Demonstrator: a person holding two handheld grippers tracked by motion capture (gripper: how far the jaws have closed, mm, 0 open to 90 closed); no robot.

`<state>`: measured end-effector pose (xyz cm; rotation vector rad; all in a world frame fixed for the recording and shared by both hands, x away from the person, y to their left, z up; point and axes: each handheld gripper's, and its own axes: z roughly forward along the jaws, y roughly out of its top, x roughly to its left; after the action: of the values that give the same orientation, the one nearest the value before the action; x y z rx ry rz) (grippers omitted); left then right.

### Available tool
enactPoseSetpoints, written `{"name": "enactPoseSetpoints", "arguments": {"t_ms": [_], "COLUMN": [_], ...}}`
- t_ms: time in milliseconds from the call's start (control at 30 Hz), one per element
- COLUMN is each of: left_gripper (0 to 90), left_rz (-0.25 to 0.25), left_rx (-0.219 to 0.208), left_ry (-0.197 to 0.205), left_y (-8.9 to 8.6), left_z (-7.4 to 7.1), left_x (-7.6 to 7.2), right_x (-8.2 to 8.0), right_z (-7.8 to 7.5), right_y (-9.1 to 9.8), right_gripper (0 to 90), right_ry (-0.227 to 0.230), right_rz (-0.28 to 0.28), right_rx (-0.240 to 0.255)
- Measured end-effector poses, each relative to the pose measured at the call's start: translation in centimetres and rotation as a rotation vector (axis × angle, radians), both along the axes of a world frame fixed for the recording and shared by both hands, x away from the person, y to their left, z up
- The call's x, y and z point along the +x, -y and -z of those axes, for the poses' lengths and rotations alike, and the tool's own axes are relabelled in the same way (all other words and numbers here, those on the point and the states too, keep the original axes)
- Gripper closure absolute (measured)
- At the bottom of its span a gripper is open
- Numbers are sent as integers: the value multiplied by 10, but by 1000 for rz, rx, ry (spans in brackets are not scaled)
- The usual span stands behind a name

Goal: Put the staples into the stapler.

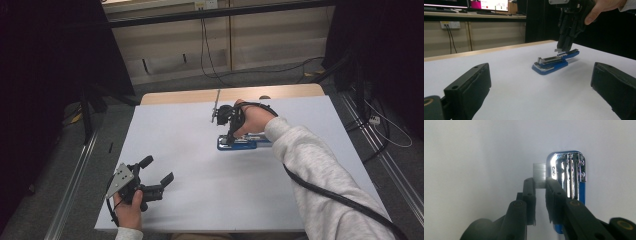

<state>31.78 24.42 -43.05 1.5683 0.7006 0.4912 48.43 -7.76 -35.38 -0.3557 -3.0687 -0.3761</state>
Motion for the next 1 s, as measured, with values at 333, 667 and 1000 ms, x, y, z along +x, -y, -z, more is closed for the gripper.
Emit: {"name": "enactPoseSetpoints", "arguments": {"t_ms": [333, 667, 1000], "left_gripper": [29, 29, 29], "left_rz": [-5, 2, 5], "left_rx": [-13, 14, 13], "left_ry": [-4, 12, 9], "left_y": [1, -2, -3], "left_z": [0, -1, -1], "left_x": [-2, -2, -3], "right_x": [4, 14, 24], "right_z": [-1, -3, -1], "right_y": [-2, -4, -4], "right_gripper": [789, 789, 789], "right_ry": [2, 17, 21], "right_rz": [7, 10, 28], "right_rx": [1, -8, -4]}}
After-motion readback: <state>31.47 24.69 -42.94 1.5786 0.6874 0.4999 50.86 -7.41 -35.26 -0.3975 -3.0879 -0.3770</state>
